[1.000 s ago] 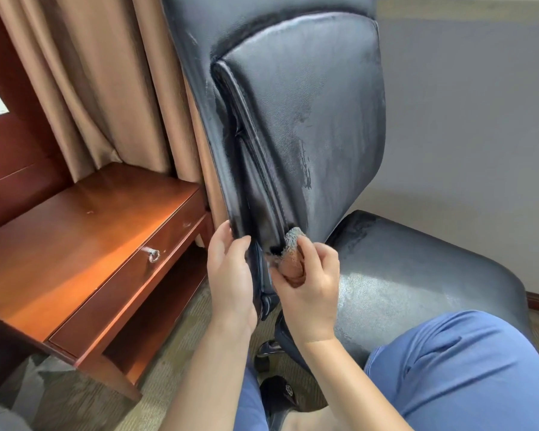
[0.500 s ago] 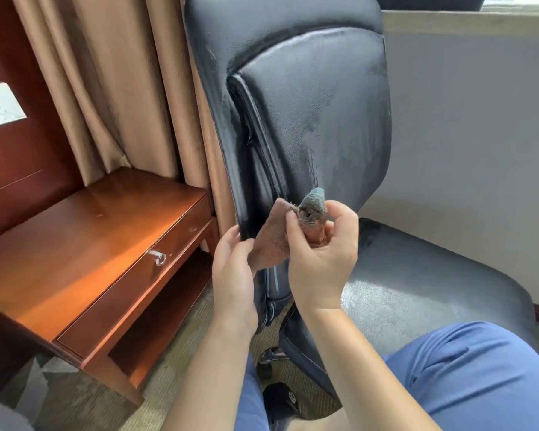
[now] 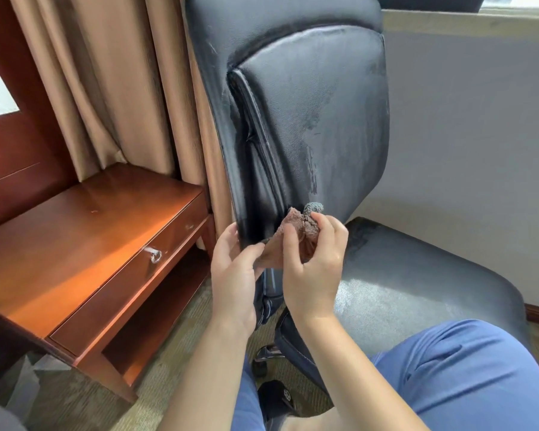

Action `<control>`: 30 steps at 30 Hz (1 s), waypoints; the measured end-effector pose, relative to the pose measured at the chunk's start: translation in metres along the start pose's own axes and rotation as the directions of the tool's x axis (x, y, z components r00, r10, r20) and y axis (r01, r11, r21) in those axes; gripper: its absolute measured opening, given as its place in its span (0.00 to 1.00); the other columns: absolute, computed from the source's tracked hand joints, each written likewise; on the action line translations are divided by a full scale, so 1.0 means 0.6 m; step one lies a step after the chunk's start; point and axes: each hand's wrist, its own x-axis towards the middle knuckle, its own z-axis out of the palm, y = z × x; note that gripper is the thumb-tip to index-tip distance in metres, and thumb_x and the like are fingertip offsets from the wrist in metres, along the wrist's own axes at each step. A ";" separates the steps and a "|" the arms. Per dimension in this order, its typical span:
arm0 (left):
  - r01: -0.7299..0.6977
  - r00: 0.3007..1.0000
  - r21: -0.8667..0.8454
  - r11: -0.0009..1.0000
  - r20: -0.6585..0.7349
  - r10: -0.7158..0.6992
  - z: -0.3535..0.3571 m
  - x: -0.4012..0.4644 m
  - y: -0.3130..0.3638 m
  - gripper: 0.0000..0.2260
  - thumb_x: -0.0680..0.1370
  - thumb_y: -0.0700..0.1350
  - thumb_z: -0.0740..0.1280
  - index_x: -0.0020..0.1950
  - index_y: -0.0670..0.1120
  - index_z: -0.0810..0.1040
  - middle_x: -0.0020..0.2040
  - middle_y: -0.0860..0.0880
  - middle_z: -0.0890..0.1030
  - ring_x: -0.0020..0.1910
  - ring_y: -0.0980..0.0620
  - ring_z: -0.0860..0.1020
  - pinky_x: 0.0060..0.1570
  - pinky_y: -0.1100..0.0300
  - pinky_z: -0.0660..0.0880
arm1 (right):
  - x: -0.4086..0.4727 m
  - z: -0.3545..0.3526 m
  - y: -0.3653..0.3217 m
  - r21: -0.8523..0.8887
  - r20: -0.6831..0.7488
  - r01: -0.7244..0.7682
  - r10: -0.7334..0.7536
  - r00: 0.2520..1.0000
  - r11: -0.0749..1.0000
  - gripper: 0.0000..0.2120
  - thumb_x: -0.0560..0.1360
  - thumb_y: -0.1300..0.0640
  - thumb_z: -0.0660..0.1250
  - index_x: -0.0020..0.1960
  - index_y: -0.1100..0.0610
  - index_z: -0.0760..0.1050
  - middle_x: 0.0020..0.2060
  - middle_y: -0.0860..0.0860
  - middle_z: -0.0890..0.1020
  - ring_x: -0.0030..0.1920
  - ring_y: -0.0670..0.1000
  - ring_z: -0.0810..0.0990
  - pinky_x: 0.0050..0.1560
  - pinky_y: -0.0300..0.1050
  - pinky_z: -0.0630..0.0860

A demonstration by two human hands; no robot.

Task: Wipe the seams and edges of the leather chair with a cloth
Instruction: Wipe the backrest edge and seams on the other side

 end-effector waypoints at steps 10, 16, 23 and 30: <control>-0.004 0.999 -0.057 0.998 -0.040 0.002 0.000 -0.002 0.006 0.16 0.80 0.38 0.61 0.65 0.50 0.77 0.58 0.51 0.82 0.57 0.54 0.80 0.49 0.58 0.76 | -0.028 -0.016 0.030 -0.051 -0.021 0.067 -0.068 0.997 0.996 0.17 0.70 0.48 0.70 0.48 0.62 0.76 0.44 0.49 0.74 0.45 0.48 0.75 0.49 0.31 0.70; 0.039 0.995 -0.086 0.996 -0.092 -0.047 -0.002 0.001 0.011 0.15 0.81 0.41 0.60 0.66 0.52 0.76 0.63 0.54 0.78 0.62 0.59 0.75 0.50 0.58 0.76 | 0.026 -0.008 -0.024 0.132 -0.264 0.091 -0.053 0.963 0.987 0.10 0.73 0.55 0.70 0.42 0.61 0.73 0.40 0.50 0.73 0.41 0.48 0.73 0.45 0.36 0.70; 0.041 0.995 -0.073 0.996 -0.093 -0.047 -0.002 0.004 0.011 0.15 0.81 0.41 0.60 0.65 0.51 0.77 0.62 0.54 0.79 0.61 0.59 0.76 0.57 0.55 0.74 | 0.013 0.007 0.023 -0.091 -0.042 0.328 -0.332 0.942 0.940 0.11 0.75 0.54 0.67 0.54 0.58 0.70 0.50 0.57 0.77 0.50 0.54 0.75 0.51 0.47 0.75; 0.024 0.998 -0.016 1.000 -0.058 -0.025 -0.006 0.002 0.012 0.15 0.80 0.41 0.59 0.63 0.51 0.79 0.58 0.53 0.82 0.59 0.55 0.78 0.61 0.49 0.73 | -0.059 -0.004 0.082 -0.263 0.058 0.379 -0.378 0.924 0.887 0.13 0.73 0.54 0.68 0.55 0.55 0.71 0.55 0.49 0.73 0.49 0.53 0.75 0.48 0.49 0.76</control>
